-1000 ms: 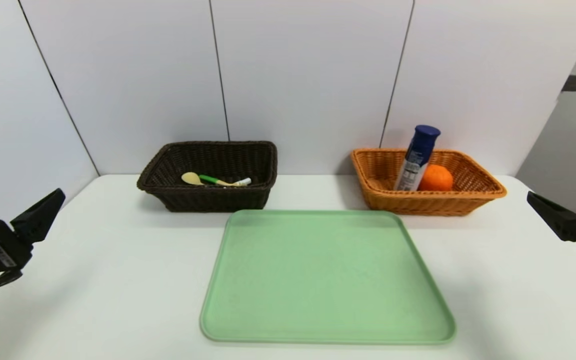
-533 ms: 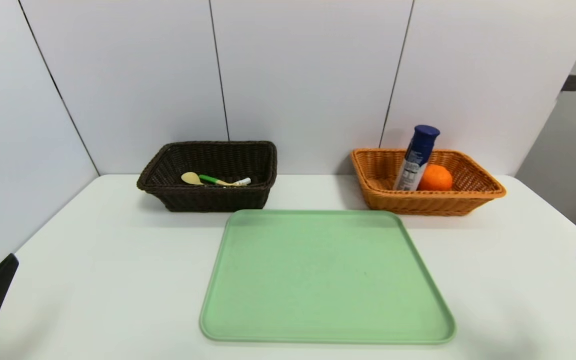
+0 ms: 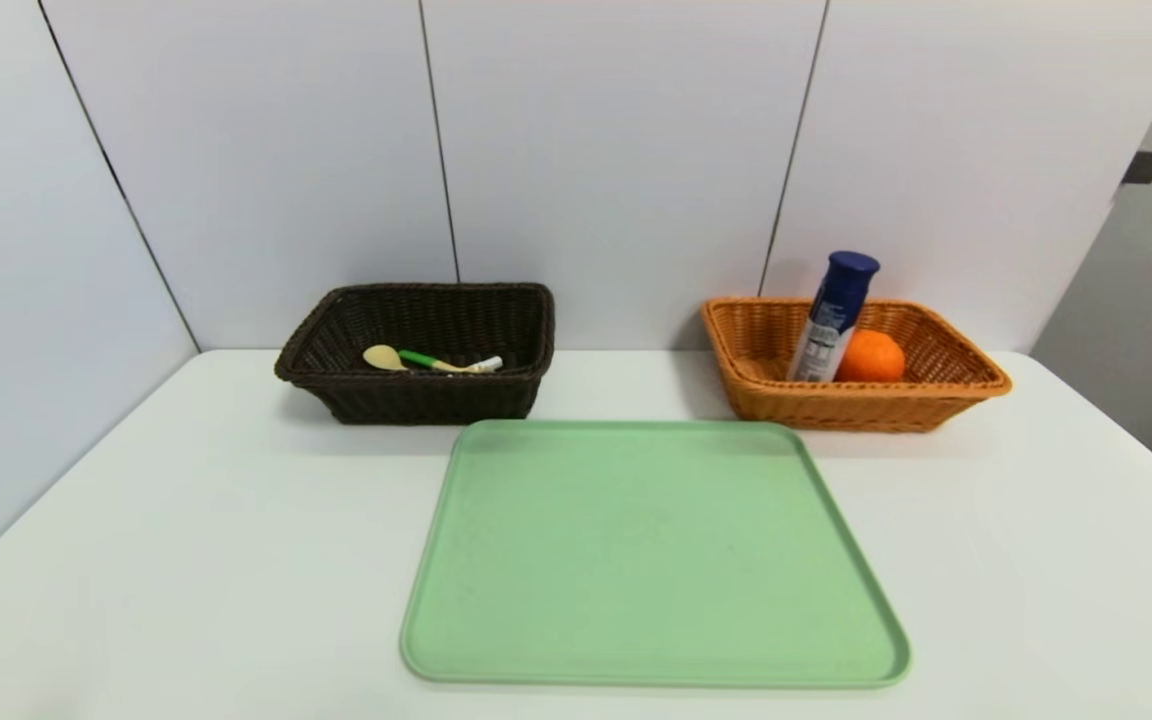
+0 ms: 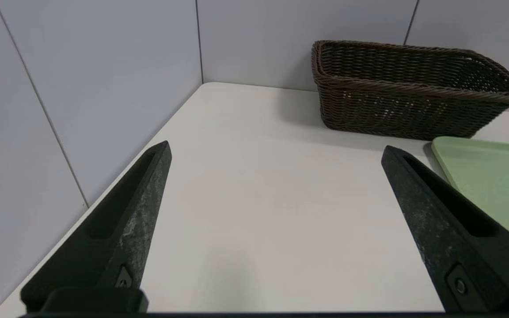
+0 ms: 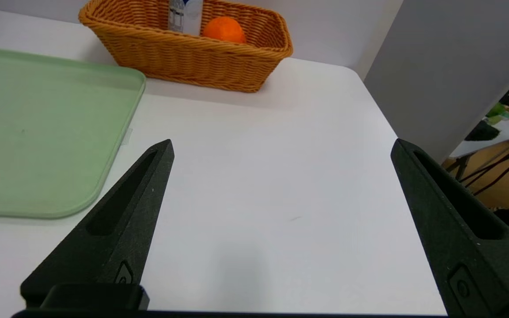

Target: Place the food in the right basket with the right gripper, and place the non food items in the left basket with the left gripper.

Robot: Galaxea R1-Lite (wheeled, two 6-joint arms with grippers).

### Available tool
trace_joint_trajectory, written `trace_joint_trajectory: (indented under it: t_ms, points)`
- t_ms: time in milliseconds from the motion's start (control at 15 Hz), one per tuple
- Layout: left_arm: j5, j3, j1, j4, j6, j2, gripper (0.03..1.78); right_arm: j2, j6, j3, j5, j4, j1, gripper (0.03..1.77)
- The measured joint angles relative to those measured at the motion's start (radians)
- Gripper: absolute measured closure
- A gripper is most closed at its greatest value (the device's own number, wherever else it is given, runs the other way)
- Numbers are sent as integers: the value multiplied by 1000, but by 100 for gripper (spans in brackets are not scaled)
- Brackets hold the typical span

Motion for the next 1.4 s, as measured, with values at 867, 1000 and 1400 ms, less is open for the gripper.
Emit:
trace_joint_trajectory:
  t_ms: [867,1000,1400]
  points:
    - [-107,4,31,166,99,-281,12,-274,-11,170,48,-260,-18,10]
    - [-123,18,31,161,104,-282,12,-274,-30,183,72,-242,-18,10]
    - [-213,43,31,216,119,-282,12,-273,-61,186,183,37,-18,10]
